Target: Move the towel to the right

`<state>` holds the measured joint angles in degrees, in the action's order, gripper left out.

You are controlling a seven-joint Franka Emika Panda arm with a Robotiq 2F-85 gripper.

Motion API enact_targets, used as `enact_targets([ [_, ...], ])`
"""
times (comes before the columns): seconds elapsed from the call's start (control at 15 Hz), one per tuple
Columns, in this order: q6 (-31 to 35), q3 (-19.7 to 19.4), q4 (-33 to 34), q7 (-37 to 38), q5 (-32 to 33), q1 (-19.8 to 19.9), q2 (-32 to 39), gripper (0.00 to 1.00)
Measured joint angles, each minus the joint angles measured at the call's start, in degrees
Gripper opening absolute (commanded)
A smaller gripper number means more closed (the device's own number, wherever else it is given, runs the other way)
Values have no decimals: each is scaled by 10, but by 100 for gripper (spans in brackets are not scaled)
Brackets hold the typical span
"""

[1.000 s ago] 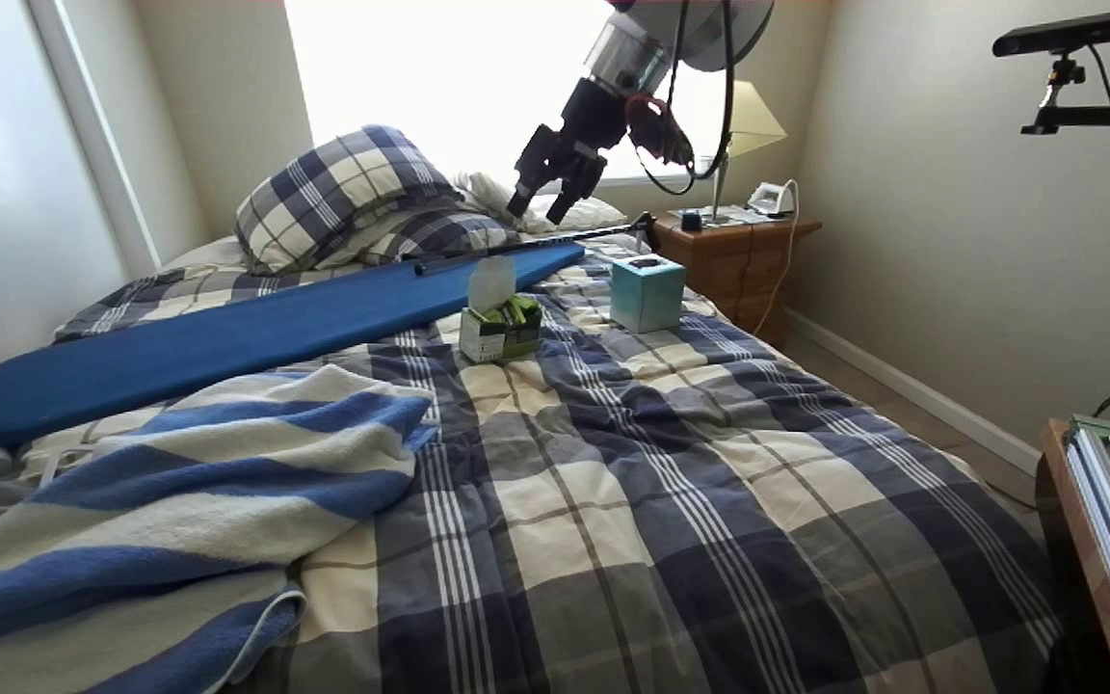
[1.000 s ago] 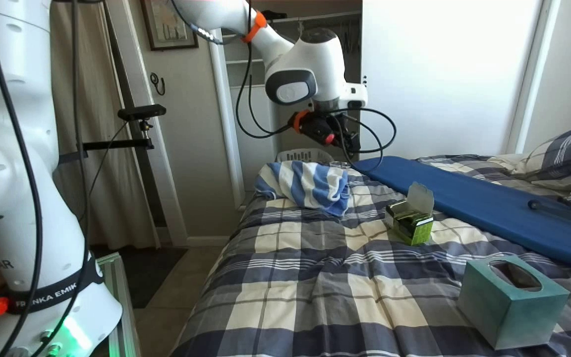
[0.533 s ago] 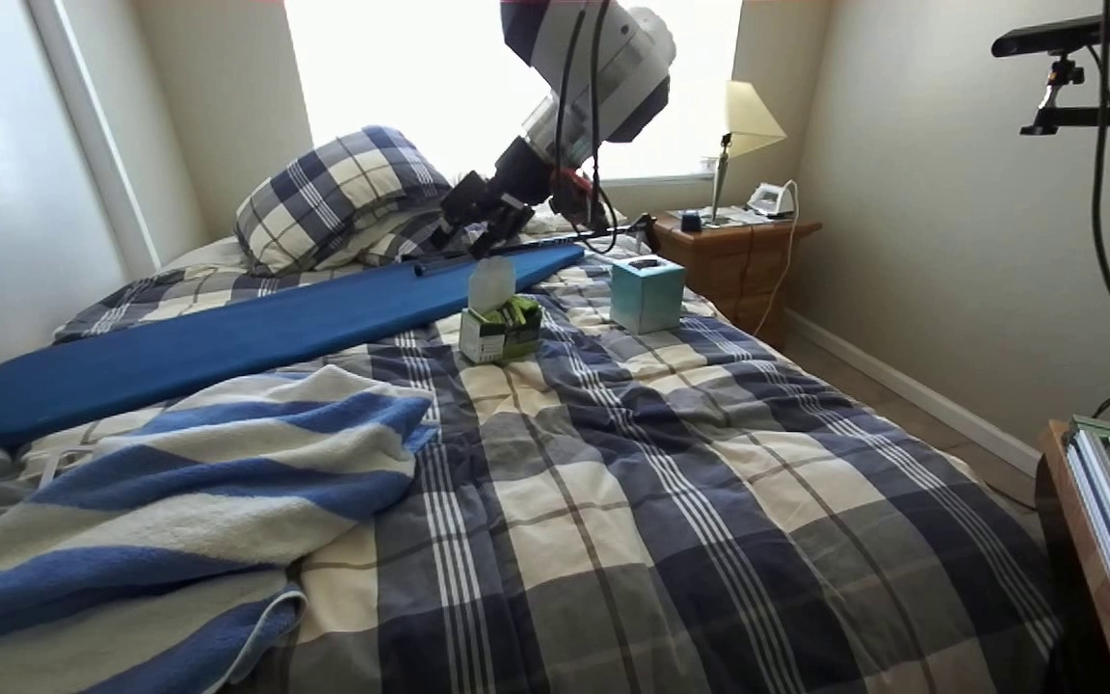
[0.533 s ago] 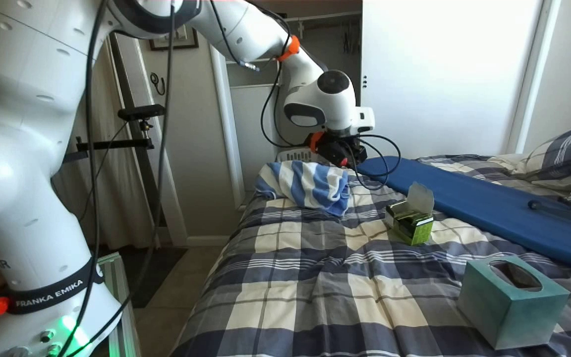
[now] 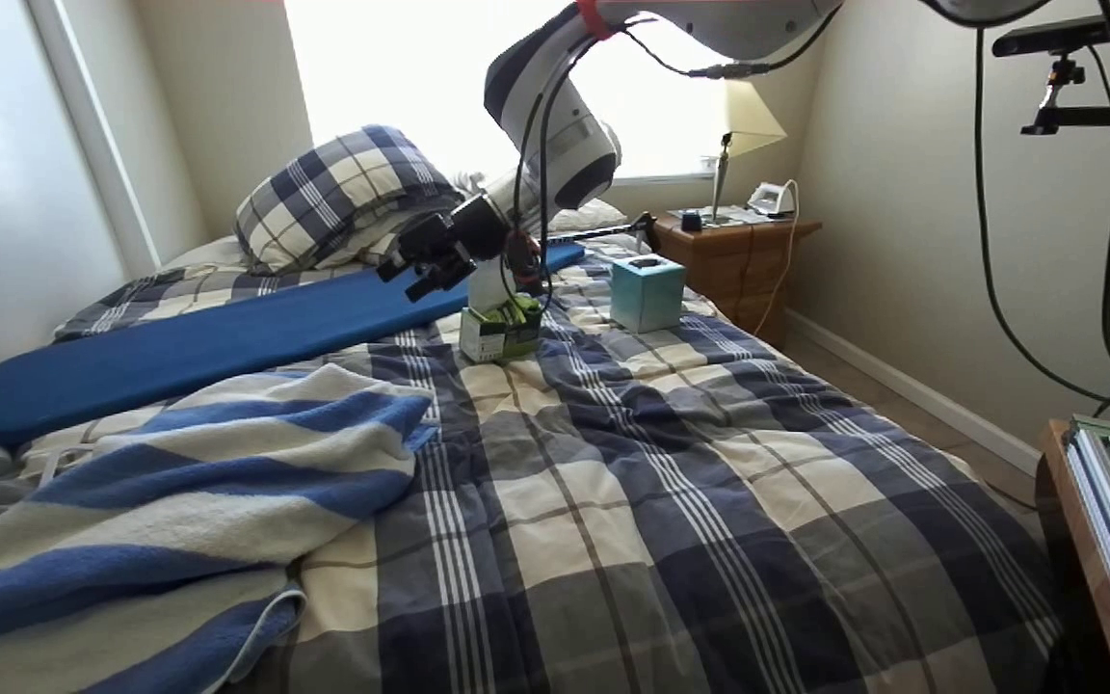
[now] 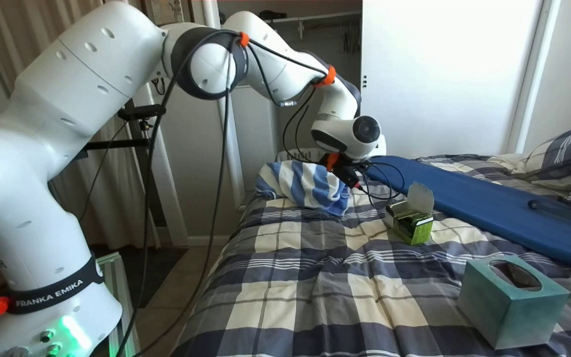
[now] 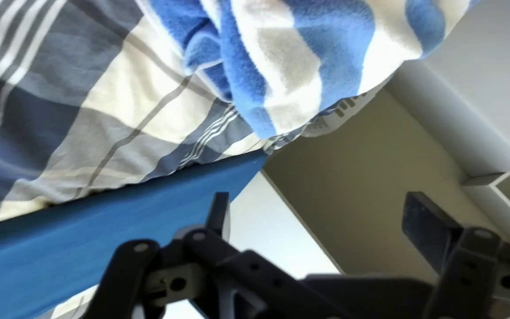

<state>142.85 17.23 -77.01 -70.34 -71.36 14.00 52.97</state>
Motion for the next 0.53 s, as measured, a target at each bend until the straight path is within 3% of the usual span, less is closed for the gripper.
enact_targets([
  [0.13, -73, -11, 39, 24, 1, -10, 37, 100],
  [0.53, -82, -25, 45, 25, 0, -18, 41, 100],
])
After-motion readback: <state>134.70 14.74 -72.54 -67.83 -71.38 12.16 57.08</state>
